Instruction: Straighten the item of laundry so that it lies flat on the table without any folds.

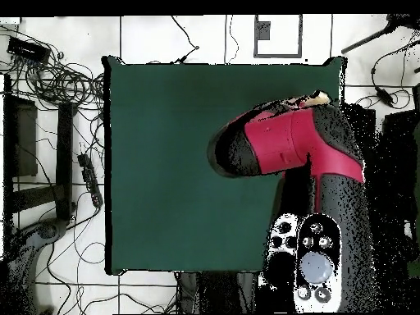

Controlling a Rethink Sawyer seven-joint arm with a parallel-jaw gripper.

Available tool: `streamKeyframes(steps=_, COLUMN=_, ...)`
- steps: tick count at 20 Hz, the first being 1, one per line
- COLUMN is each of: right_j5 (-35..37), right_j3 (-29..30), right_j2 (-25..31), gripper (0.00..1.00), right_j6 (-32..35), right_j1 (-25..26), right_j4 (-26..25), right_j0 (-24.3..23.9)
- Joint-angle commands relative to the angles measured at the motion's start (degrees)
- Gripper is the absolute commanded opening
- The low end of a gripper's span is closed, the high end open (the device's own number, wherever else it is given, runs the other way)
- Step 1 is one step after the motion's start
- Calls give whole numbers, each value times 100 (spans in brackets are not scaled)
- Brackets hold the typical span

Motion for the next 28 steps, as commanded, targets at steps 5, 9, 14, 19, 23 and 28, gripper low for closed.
streamKeyframes(steps=5, right_j5=-936, right_j3=259, right_j2=2155, gripper=0, right_j6=-4128, right_j1=120, right_j4=-796, right_j0=-512)
streamKeyframes(steps=9, right_j5=-1183, right_j3=307, right_j2=2195, gripper=0, right_j6=-4437, right_j1=104, right_j4=-1178, right_j0=-462)
streamKeyframes(steps=14, right_j5=-1424, right_j3=508, right_j2=2488, gripper=0, right_j6=-4831, right_j1=43, right_j4=-1339, right_j0=-629)
streamKeyframes(steps=19, right_j5=-1589, right_j3=826, right_j2=2815, gripper=0, right_j6=-5113, right_j1=-63, right_j4=-1373, right_j0=-893)
streamKeyframes(steps=23, right_j5=-1575, right_j3=1003, right_j2=2904, gripper=0, right_j6=-5062, right_j1=-185, right_j4=-1338, right_j0=-964)
streamKeyframes(steps=28, right_j5=-1034, right_j3=1145, right_j2=3300, gripper=0, right_j6=-5663, right_j1=-336, right_j4=-975, right_j0=-1160)
